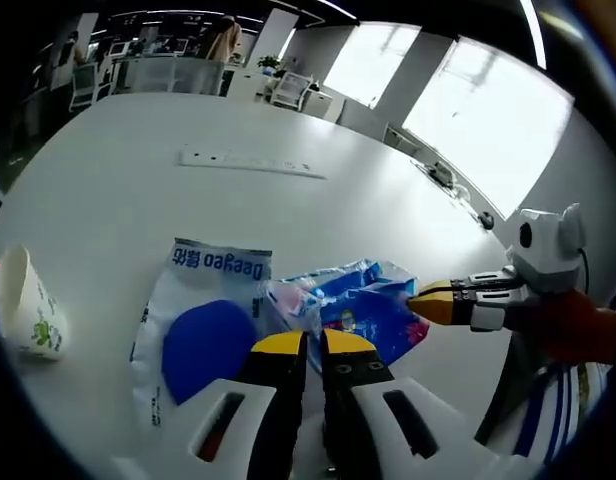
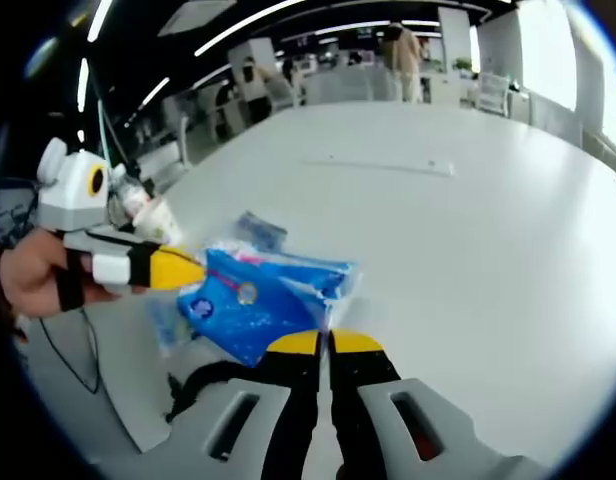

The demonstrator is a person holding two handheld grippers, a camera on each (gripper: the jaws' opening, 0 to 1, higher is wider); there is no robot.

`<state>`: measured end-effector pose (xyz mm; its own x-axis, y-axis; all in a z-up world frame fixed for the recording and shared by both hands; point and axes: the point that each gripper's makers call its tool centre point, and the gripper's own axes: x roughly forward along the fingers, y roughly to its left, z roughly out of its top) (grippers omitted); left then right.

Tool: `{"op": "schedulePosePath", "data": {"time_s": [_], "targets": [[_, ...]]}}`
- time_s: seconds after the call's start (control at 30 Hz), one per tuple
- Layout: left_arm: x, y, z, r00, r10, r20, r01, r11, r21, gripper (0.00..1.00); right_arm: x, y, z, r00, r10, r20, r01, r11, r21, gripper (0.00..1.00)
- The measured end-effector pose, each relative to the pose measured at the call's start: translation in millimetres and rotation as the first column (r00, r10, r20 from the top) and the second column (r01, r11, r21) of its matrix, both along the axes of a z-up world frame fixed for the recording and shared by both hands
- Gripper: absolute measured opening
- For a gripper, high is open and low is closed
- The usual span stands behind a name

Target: Arrange the tabletop items into an orderly group along one side of the table until the central work area is clear of visible clutter.

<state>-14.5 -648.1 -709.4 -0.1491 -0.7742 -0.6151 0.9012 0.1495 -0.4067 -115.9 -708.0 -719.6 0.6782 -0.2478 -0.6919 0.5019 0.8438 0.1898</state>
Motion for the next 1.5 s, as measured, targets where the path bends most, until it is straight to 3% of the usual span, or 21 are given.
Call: {"op": "schedulePosePath", "data": {"time_s": [0.37, 0.93, 1.07, 1.23, 1.5], "targets": [[-18.5, -22.5, -17.7, 0.999, -0.041, 0.023, 0.040, 0.998, 0.050, 0.02, -21.9, -15.8, -14.4, 0.999, -0.046, -0.017, 0.047, 0.999, 0.021, 0.01], [-15.2, -36.6, -38.3, 0.999, -0.040, 0.025, 0.037, 0.993, 0.114, 0.02, -19.9, -33.4, -36.2, 0.997, -0.021, -0.070, 0.023, 0.999, 0.031, 0.03], [-11.3, -40.4, -38.7, 1.000, -0.021, 0.012, 0.019, 0.993, 0.118, 0.02, -18.3, -39.3, -36.8, 0.997, -0.023, -0.073, 0.025, 0.999, 0.029, 0.04], [-9.8, -41.9, -33.9, 0.998, -0.043, 0.045, 0.038, 0.993, 0.110, 0.03, -16.8, -44.2, -38.4, 0.996, -0.028, -0.080, 0.030, 0.999, 0.024, 0.08], [-6.3, -29.0, -33.7, 0.999, -0.045, 0.027, 0.041, 0.993, 0.114, 0.09, -18.5, -46.0, -34.5, 0.996, -0.036, -0.086, 0.036, 0.999, 0.002, 0.13]]}}
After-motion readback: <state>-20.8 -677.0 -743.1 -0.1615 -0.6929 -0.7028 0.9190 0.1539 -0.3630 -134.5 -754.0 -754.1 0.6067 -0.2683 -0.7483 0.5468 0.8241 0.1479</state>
